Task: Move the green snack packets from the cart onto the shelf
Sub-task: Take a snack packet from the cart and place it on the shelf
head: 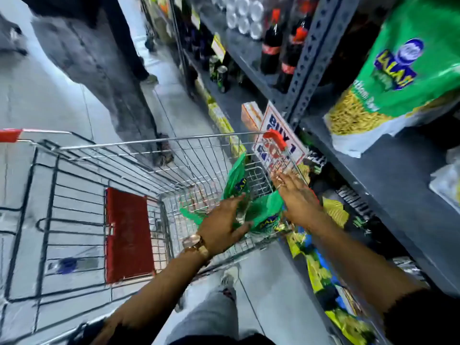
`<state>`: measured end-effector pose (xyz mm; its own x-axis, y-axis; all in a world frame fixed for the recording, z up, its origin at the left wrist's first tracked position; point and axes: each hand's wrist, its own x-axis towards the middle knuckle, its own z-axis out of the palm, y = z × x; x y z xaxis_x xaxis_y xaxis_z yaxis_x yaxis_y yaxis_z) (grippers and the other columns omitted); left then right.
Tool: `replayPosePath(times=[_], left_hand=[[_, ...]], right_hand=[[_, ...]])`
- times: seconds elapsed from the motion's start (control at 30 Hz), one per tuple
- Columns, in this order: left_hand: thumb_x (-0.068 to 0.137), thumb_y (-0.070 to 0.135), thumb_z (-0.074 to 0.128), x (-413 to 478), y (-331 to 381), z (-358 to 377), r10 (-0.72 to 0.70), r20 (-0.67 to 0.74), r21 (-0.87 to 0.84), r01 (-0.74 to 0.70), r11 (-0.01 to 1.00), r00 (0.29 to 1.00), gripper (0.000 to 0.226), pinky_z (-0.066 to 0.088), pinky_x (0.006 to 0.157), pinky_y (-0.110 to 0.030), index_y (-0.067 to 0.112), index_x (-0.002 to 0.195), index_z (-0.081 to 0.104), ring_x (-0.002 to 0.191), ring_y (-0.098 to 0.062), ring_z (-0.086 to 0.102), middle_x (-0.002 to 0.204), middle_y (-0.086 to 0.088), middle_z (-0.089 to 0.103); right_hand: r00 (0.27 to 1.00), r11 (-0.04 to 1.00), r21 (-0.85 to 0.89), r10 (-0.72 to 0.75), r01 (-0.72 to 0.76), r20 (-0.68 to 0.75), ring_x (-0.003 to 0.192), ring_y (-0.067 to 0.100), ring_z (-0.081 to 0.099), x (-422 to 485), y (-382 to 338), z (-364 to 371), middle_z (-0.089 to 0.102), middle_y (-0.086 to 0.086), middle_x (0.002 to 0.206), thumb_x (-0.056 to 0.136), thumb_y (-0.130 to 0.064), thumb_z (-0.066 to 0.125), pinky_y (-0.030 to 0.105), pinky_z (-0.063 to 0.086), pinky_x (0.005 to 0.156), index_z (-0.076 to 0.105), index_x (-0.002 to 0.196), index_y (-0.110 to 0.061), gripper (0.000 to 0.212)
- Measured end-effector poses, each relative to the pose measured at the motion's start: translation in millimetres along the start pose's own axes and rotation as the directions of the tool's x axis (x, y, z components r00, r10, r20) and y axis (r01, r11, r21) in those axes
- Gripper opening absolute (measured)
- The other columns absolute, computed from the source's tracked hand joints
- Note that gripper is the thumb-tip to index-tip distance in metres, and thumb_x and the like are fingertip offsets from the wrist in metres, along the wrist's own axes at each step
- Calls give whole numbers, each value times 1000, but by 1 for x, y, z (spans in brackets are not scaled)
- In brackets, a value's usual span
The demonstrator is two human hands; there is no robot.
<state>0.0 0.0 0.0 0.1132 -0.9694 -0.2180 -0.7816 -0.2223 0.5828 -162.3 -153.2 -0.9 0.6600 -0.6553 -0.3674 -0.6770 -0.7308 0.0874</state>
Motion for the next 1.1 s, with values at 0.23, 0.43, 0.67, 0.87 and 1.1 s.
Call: replayPosePath(times=[0.23,0.43,0.67,0.87,1.1], left_hand=[[89,28,58,59,27,36,-261,238,377,159,913,936,35,44,101,-46,7,118,61,119,-37,59,125,-15,65],[93,7,48,73,21,54,-272,226,405,163,900,935,28,49,92,-39,8,117,64,116,-35,64,120,-14,69],[92,18,55,87,-8,41,-287,139,311,234,921,948,19,54,83,-43,9,108,60,104,-38,68,112,-17,69],[82,27,68,82,19,15,-201,-60,175,209,962,978,22,60,77,-44,13,99,69,89,-36,71,95,-14,74],[79,8,75,70,69,-41,-219,-243,-687,-8,727,945,8,52,58,-32,1,81,72,57,-14,65,74,-10,72]], right_hand=[[966,961,-262,-15,85,257,130,34,48,55,-4,10,52,9,139,91,-12,53,46,40,103,42,139,-18,50],[971,978,-209,28,23,236,132,32,45,54,4,29,49,6,143,95,-17,47,48,34,107,45,139,-27,46],[981,988,68,125,-136,146,108,31,66,34,19,27,72,11,110,84,-21,65,37,49,85,65,110,-19,27],[894,753,534,448,-384,10,103,35,67,-7,38,11,74,12,105,73,-23,79,37,52,79,71,108,-26,36],[743,392,904,654,-172,-143,74,23,67,-75,65,-37,73,6,73,71,-14,81,36,52,67,74,84,-16,16]])
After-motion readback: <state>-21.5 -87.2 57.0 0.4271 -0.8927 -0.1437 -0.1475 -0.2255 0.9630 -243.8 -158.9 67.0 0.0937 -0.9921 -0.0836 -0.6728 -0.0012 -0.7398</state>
